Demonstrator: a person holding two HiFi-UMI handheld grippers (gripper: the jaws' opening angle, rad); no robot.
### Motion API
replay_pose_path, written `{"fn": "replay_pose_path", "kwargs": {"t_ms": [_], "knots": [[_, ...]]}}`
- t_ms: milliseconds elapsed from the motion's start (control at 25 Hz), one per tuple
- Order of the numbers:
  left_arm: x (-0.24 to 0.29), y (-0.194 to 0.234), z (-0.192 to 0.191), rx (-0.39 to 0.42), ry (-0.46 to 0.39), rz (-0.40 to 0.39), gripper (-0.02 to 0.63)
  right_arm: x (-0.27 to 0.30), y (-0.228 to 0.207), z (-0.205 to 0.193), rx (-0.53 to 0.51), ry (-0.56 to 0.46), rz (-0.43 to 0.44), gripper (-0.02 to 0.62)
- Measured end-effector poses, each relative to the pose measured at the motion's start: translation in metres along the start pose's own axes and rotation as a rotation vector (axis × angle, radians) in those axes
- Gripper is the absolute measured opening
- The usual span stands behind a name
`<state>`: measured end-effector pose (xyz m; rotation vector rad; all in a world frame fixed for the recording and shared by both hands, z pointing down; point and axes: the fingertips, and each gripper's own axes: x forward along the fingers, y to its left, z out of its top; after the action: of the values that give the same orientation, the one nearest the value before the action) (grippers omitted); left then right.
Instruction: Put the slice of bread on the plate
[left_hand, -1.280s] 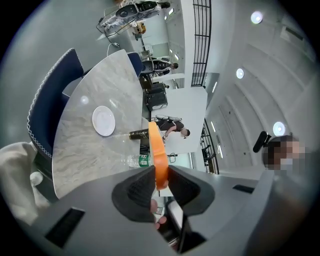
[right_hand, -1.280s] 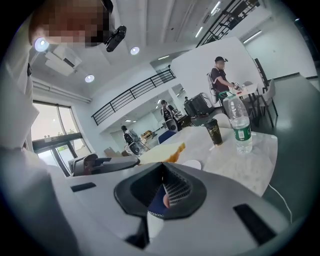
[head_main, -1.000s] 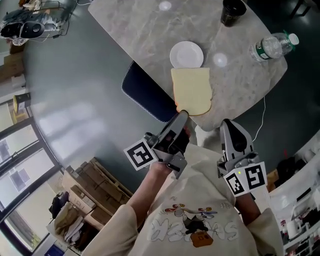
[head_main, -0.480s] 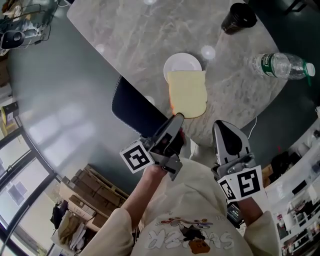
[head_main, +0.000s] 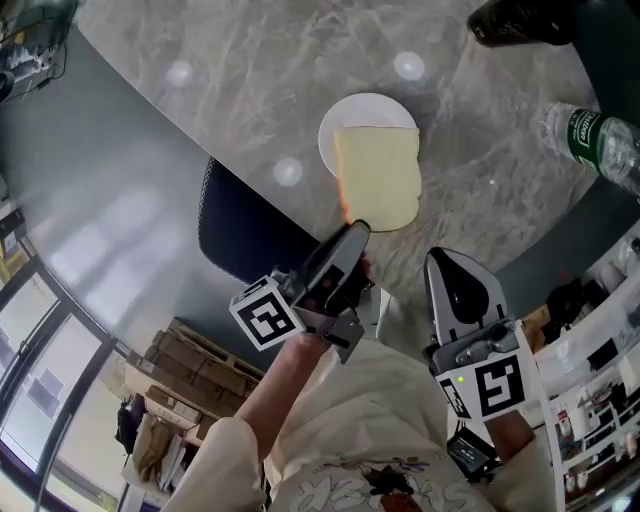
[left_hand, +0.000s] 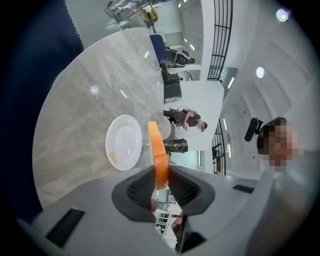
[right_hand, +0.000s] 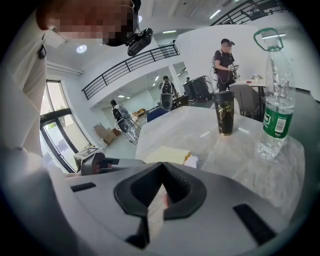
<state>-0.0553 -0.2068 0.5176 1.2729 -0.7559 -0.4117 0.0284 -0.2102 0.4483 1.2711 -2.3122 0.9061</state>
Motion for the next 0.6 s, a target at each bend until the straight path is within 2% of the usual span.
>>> {"fn": "replay_pose_path", "kwargs": {"t_ms": [200,400,600], "knots": [[0.016,0.016,0.019,0.064,0.026,0.001,0.086,0.024,-0.004,-0.007,0.008,0.013,-0.009,0.005],[0.028,0.026,0.029,0.032,0.037,0.007,0.086,0.051,-0.002,-0.009,0.017,0.022,0.006,0.006],[0.033,0.036,0.037,0.034,0.048,0.033,0.087,0.065,0.003,-0.008,0.016,0.034,0.040,0.005]]}}
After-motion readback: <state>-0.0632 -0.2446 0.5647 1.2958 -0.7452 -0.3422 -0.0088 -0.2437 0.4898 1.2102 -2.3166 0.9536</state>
